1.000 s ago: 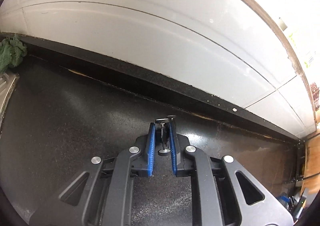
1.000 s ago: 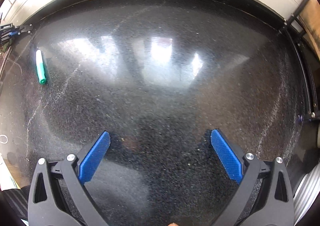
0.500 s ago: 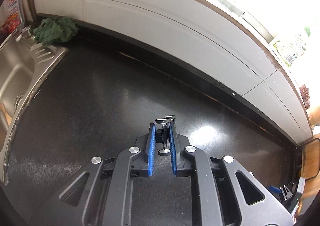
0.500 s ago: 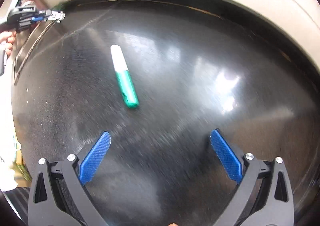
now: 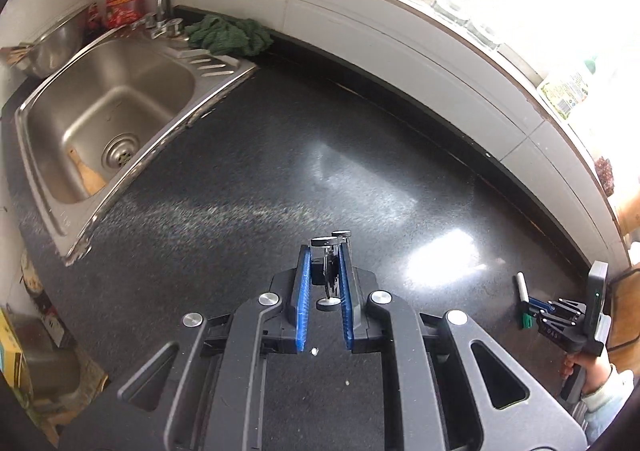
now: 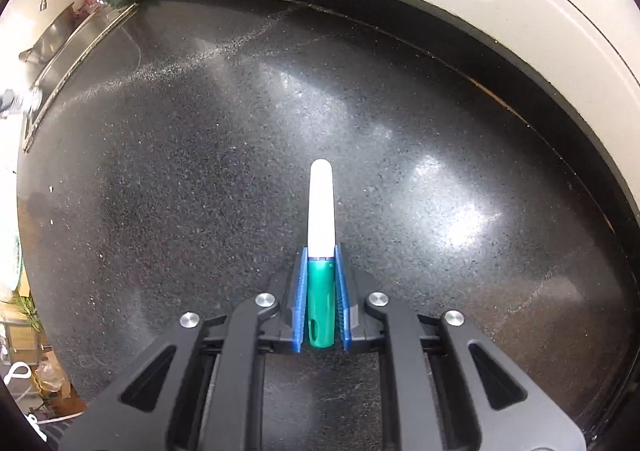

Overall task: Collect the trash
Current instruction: 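Carry the car and marker over the floor bin and open both grippers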

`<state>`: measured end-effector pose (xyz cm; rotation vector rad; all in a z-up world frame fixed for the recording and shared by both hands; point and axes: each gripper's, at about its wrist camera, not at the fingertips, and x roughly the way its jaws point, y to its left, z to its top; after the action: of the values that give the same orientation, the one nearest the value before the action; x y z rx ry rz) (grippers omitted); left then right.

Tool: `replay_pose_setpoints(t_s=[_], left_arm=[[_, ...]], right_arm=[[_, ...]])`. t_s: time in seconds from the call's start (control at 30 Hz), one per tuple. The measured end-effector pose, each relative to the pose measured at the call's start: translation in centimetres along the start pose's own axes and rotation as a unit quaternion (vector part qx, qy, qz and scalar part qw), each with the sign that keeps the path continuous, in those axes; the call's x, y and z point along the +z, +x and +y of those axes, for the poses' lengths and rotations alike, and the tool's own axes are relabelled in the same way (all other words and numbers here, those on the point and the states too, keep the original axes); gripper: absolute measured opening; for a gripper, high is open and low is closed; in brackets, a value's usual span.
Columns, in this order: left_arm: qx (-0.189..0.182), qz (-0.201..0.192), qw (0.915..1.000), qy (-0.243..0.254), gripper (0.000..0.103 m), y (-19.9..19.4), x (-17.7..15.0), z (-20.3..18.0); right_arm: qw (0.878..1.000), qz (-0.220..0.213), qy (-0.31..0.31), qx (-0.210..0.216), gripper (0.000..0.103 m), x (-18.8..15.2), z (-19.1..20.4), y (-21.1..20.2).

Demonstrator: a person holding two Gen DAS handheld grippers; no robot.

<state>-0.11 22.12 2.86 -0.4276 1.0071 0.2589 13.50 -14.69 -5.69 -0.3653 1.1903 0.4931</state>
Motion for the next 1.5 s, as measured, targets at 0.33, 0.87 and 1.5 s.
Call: replay_pose_setpoints(t_s=[0.33,0.87,1.5], left_arm=[[0.069,-0.014,0.9924,-0.101,0.012,-6.7,-7.9,9.2],[0.166,-0.001,0.9432,-0.288,0.012,-15.3,-29.5,20.2],[0.156,0.068,0.8758,-0.452,0.012,-11.5,-45.6,23.1]], right_arm=[[0.999,-0.021,-0.038,0.014,0.014,2.8,5.5,-2.4],[0.943,0.014,-0.276,0.185,0.014,-0.3,34.4,-3.5],[0.865,0.121,-0.445,0.198,0.014,-14.5,55.6,0.5]])
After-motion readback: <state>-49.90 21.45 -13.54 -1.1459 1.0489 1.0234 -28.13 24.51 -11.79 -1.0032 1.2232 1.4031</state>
